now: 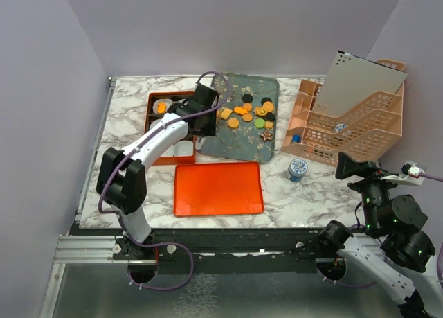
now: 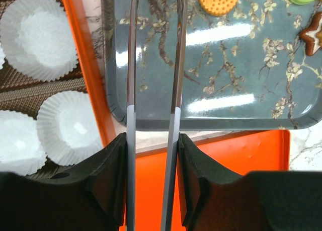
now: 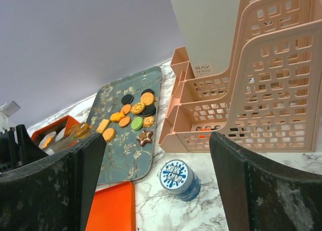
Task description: Pack the cookies
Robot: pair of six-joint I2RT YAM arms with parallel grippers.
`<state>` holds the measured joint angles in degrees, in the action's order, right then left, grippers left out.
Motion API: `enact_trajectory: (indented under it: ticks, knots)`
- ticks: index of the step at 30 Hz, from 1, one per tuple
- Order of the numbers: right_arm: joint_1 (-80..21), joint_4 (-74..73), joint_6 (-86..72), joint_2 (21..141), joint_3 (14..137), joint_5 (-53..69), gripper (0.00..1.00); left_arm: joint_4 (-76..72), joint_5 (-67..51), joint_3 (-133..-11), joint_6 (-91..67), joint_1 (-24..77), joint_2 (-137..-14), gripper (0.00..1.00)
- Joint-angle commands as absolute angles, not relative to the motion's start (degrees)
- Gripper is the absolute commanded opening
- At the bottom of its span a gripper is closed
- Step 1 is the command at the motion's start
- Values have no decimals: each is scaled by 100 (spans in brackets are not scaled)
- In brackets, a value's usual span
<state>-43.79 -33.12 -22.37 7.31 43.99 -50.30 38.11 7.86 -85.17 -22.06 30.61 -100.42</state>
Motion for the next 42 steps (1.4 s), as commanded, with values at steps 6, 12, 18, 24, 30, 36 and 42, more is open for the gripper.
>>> enact_trajectory:
  ticks: [6, 12, 18, 24, 30, 36, 42]
  knots:
    - [-4386, -3399, -2135, 668, 4395, -5171, 92, 3754, 478, -8180, -2190, 2738, -9281, 0]
    - [-4388, -3394, -2136, 668, 4396, -5160, 92, 3743, 290, -8201, -2163, 2402, -9086, 0]
    - [-4387, -3405, -2136, 668, 4395, -5159, 92, 3744, 229, -8384, -2095, 1969, -8991, 0]
    - [-4386, -3400, -2136, 677, 4400, -5159, 92, 3744, 180, -8524, -2050, 1455, -9266, 0]
    - [-4386, -3398, -2136, 694, 4396, -5176, 92, 3763, 228, -8863, -1932, 1322, -9694, 0]
    - [-4387, -3409, -2133, 694, 4400, -5194, 92, 3817, 261, -9070, -1890, 1302, -10044, 0]
    - [-4387, -3396, -2127, 720, 4389, -5207, 92, 3814, 365, -8946, -1849, 1301, -10221, 0]
